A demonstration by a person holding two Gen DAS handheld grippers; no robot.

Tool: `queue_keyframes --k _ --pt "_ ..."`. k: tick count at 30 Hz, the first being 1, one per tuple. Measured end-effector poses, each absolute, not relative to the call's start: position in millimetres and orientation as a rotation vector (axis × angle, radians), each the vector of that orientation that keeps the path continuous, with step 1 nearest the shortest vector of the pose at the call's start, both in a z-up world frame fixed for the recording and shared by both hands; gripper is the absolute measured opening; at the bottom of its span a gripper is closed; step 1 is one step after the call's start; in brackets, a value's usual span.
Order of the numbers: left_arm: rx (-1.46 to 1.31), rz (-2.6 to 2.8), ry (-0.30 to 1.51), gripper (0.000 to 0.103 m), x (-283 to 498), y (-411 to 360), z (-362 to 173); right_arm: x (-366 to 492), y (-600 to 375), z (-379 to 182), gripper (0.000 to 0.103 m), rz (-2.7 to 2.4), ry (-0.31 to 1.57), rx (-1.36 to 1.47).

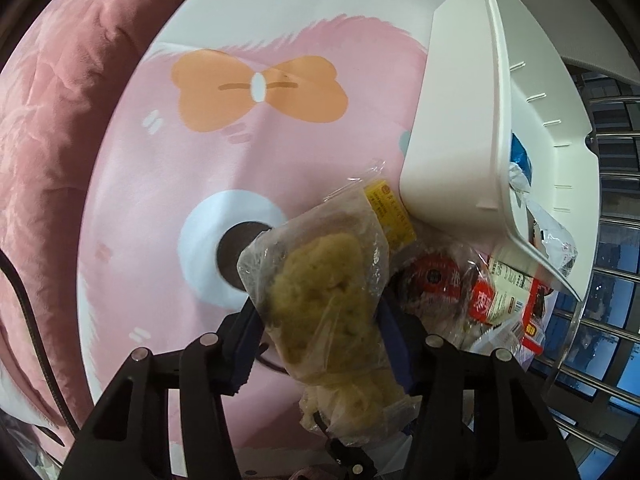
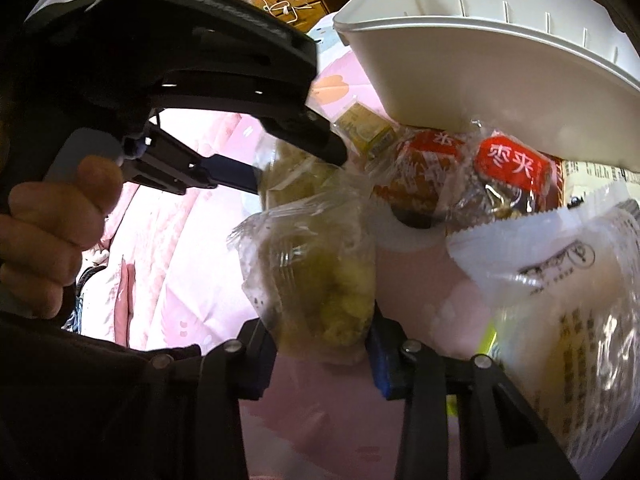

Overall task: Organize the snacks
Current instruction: 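Lift both clear snack bags over the white tray and release them inside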

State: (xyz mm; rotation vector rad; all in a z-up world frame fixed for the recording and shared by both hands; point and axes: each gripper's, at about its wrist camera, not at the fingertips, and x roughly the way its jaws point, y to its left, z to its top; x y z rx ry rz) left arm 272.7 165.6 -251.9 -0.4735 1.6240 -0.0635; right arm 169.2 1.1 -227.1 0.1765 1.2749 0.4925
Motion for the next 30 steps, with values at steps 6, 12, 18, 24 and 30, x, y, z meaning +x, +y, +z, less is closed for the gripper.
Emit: queue_keyframes --k 6,12,18,24,30 --pt "-0.505 -0.086 1.575 0.053 258 187 -230 159 10 -218 0.037 0.453 1.281 0.194" --pt "-0.531 -0.119 1.515 0.053 237 218 -204 145 21 -200 0.037 0.411 1.260 0.201" --pt "-0.537 -0.163 1.445 0.053 220 242 -175 131 38 -178 0.037 0.349 1.217 0.172" --pt "-0.488 -0.217 1.376 0.053 203 265 -143 113 49 -158 0.037 0.274 1.159 0.165" --pt "-0.435 -0.269 1.328 0.053 200 262 -120 98 49 -139 0.037 0.200 1.112 0.174"
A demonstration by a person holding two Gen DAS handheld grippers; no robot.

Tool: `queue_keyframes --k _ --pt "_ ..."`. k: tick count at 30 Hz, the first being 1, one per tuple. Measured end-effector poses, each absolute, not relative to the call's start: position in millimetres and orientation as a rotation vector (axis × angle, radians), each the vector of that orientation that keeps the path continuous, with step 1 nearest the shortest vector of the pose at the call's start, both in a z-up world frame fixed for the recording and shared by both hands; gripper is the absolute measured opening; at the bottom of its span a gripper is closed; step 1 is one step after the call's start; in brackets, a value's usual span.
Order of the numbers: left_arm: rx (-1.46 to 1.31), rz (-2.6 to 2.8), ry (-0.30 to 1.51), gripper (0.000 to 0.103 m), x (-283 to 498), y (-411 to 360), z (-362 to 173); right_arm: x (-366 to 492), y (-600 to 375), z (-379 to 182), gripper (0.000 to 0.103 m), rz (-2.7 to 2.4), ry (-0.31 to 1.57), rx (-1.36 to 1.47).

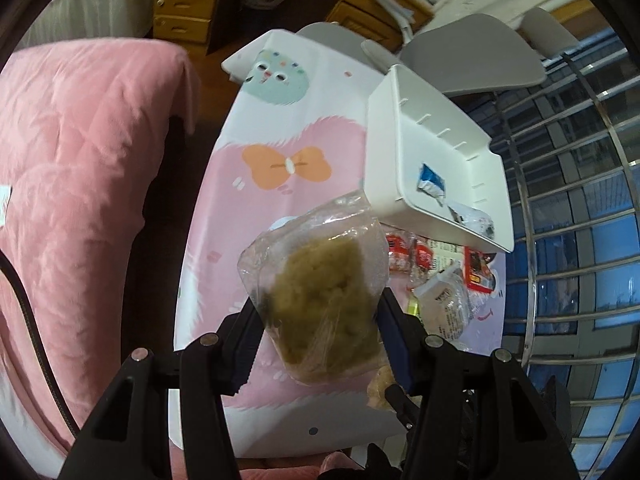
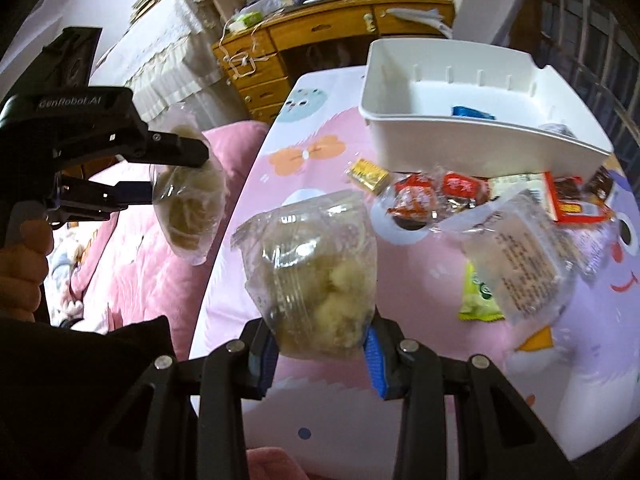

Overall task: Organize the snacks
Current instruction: 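Lift both clear snack bags over the white tray and release them inside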

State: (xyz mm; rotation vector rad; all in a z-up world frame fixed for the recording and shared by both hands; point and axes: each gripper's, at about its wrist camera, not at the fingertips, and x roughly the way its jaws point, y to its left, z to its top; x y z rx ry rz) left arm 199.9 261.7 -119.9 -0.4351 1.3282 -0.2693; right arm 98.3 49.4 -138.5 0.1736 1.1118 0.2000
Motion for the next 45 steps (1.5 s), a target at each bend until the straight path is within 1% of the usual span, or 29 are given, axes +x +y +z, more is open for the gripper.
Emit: queue_keyframes --k 5,11,18,28,33,38,45 --pt "-0.385 -0.326 1.304 0.053 203 251 -101 95 43 -125 0.037 0.151 1.104 0.179" --pt "-0.329 -0.366 1.285 0.053 211 232 -81 101 13 -110 0.037 0.086 1.088 0.221" --pt "-0.319 -0.365 1.279 0.053 224 199 -63 128 -40 -93 0.037 0.050 1.074 0.228" --pt "-0.273 -0.327 1.322 0.054 253 137 -54 178 -108 -72 0.037 0.074 1.050 0.175" --pt "-0.260 -0.301 1.344 0.054 272 108 -58 206 -134 -73 0.037 0.104 1.061 0.160" --pt "-0.256 -0.268 1.327 0.054 292 84 -60 230 -152 -89 0.037 0.139 1.090 0.173" --pt "-0.270 -0.236 1.304 0.054 310 68 -64 260 -165 -106 0.037 0.207 1.105 0.188"
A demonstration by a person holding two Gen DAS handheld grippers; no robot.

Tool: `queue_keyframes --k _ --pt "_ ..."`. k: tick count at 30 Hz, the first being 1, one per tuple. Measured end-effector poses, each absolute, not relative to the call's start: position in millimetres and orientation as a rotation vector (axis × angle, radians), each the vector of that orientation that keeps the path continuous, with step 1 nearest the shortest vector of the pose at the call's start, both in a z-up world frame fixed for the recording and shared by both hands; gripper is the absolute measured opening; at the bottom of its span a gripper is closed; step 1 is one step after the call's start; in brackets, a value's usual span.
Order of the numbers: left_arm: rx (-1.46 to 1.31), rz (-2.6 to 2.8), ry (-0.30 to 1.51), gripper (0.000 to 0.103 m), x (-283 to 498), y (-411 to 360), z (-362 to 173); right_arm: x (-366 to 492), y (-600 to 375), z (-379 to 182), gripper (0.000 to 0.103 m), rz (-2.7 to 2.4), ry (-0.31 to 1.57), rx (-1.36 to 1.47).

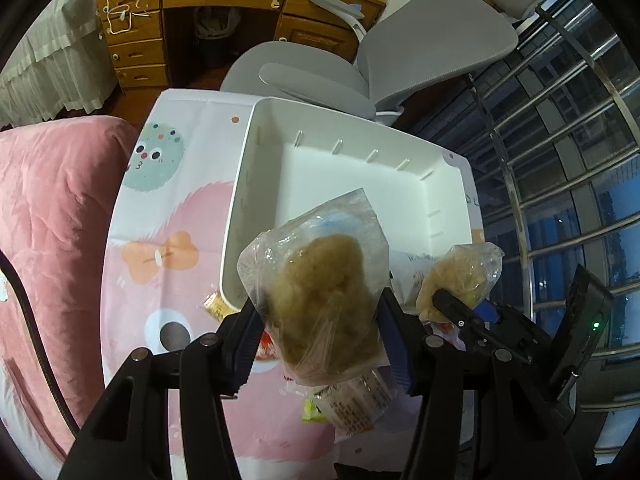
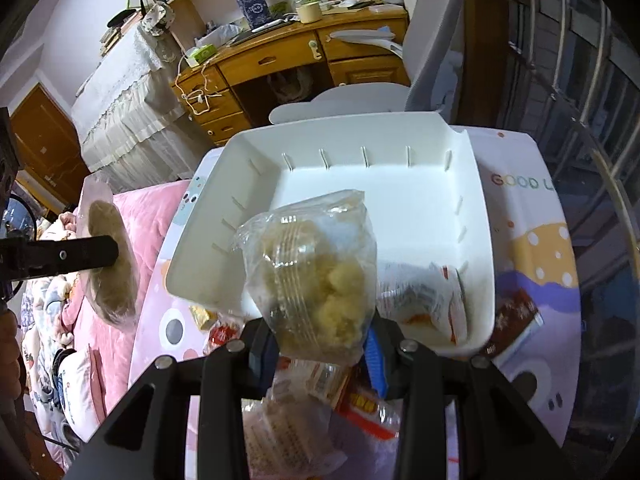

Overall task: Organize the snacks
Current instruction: 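Lift both clear snack bags over the white tray and release them inside, then withdraw both open tools from the tray toward the remaining snacks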

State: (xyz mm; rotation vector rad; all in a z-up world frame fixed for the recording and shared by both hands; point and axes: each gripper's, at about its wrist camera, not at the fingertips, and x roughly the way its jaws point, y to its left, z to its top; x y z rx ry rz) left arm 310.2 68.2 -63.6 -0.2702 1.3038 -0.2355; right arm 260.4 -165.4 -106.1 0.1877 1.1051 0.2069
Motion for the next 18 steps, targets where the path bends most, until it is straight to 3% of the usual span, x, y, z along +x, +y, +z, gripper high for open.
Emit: queue_keyframes --k 5,7,10,18 --pt "-0.291 -0.230 1.270 0.059 316 64 -61 277 -169 -110 0.038 0.234 1.103 0.211" --pt "-0.306 -0.223 1.255 0.082 316 65 -60 283 -169 -115 0.050 0.245 1.131 0.233" --pt "-0.316 -0.217 1.252 0.082 315 66 -59 285 -168 -121 0.060 0.268 1.155 0.243" --pt "-0.312 -0.186 1.275 0.082 303 67 -64 279 -169 -121 0.064 0.296 1.168 0.257"
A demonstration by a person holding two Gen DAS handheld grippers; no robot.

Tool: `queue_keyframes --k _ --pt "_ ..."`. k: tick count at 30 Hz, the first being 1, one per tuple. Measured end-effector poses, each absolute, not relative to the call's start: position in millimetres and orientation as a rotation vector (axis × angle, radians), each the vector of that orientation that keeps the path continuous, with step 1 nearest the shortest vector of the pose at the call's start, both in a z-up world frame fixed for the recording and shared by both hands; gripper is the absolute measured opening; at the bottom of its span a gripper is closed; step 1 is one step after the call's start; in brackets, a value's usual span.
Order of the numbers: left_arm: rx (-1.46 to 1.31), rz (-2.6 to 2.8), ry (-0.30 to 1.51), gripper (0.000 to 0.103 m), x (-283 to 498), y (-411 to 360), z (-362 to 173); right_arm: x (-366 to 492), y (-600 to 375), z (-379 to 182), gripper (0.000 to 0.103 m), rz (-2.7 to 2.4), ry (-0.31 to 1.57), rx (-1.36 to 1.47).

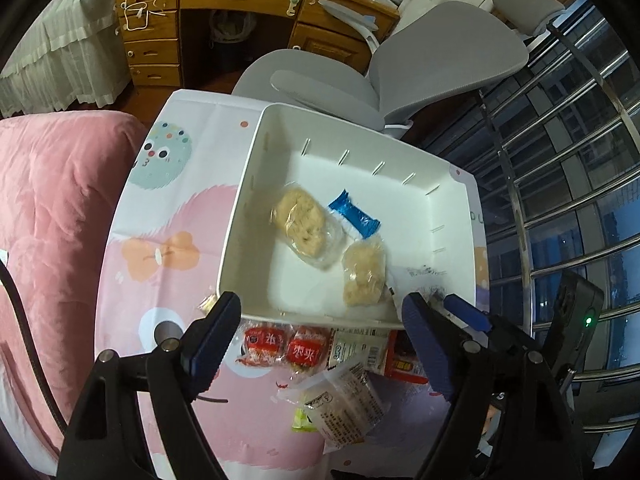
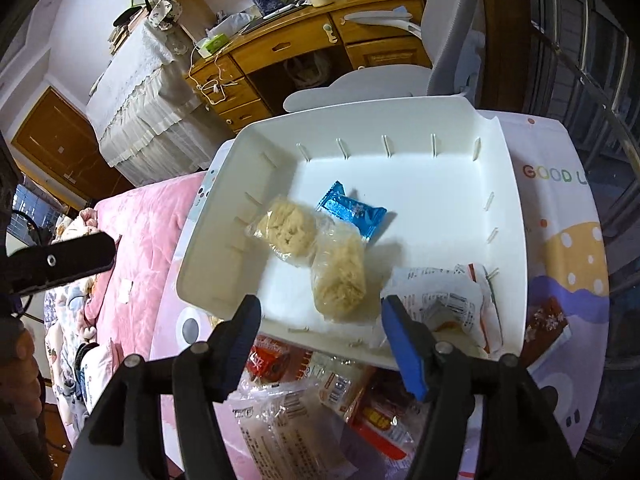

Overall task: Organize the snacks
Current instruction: 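Withdraw both open tools from the tray toward the remaining snacks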

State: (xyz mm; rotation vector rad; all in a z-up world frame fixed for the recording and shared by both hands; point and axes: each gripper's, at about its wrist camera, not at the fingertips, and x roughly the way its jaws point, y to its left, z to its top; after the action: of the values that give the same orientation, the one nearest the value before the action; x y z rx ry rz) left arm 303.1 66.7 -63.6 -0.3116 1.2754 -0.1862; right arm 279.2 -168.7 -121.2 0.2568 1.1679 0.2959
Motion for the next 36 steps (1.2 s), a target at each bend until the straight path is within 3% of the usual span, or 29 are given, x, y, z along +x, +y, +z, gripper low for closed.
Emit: queue_keyframes --k 36 --pt "-0.222 -0.335 1.372 0.082 197 89 -78 151 -195 -106 0.065 0.044 1.123 0.393"
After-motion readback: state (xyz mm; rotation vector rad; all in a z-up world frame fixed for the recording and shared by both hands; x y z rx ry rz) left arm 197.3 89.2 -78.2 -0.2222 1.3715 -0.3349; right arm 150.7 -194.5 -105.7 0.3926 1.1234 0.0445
